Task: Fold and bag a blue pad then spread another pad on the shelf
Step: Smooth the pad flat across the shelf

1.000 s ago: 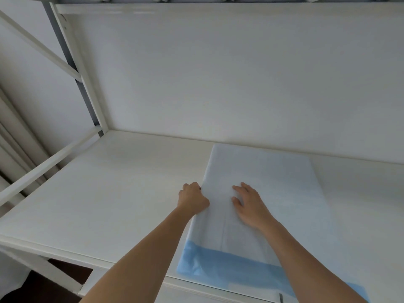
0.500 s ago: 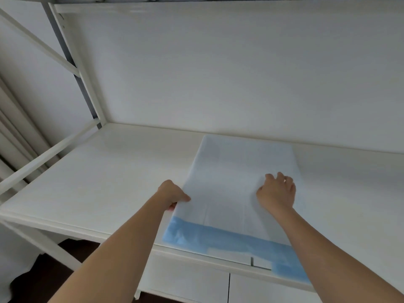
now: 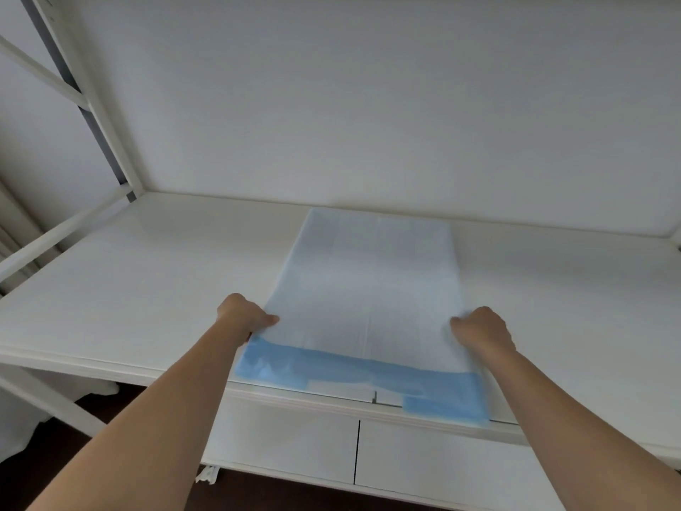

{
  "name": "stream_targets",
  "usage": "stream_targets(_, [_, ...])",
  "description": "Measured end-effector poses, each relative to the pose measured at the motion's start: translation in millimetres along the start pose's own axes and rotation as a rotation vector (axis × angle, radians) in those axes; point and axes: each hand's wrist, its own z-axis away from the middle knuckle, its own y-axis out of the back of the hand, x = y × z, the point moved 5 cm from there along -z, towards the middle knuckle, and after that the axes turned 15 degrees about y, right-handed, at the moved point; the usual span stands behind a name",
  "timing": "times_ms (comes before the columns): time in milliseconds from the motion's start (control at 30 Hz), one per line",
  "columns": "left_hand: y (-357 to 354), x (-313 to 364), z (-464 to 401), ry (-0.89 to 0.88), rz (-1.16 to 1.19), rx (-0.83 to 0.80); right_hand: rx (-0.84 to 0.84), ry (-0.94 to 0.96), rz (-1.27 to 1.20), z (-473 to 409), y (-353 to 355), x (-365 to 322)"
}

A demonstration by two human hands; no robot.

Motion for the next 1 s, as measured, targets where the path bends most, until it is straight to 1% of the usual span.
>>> stream_targets(67, [-4.3,0.8,-0.6,-0.004,0.022,-0.034,0.014,0.019,-0.016,0.1,-2.2,3.2])
stream_targets(133, [-7.8,-0.5,-7.0,0.000,0.137,-0.090,0.030,0.028,-0.040,-1.6,-4.2,3.3])
stream_targets(233, [-10.7,-9.9,-17.2,0.075,0.317,-0.191,0.048,0.045,-0.102,-6.4,-8.9,-0.2])
stream_targets(300, [-11.3,-19.7,-21.6,0.129,0.370,-0.254,0.069,0.072,-0.148,-7.5,-13.3,-5.8])
stream_targets(333, [-10.7,-24.5,-26.9,0.142,0.372,-0.261,0.085,0.088,-0.178,-8.8,-16.2,-8.4])
stream_targets(433, [-6.1,-29.7,-29.9,0.132,0.340,-0.233,0.124,0.085,-0.259,-8.6,-25.0,-14.7])
stream_targets(533, [-4.9,-26.1,-23.6,0.083,0.288,-0.186,0.095,0.057,-0.265,-4.6,-33.9,-15.2])
stream_targets(667, [-6.9,-23.0,-25.8,0.047,0.189,-0.080,0.044,0.037,-0.126,-0.3,-34.7,-22.3])
stream_targets(733, [-7.8,-21.2,-25.8,0.042,0.118,-0.030,0.056,0.036,0.001,0.2,-32.7,-25.2])
stream_targets(800, [-7.3,-20.0,-27.6,0.043,0.040,0.031,0.074,0.053,0.046,-2.0,-32.6,-24.2])
stream_targets(900, [-7.3,-13.1,-30.3,-0.016,0.049,0.059,0.112,0.092,-0.035,-12.2,-34.4,-20.8])
stream_targets(1000, [-9.7,-1.8,-30.2,-0.068,0.144,0.016,0.127,0.037,-0.194,-22.6,-33.3,-19.4])
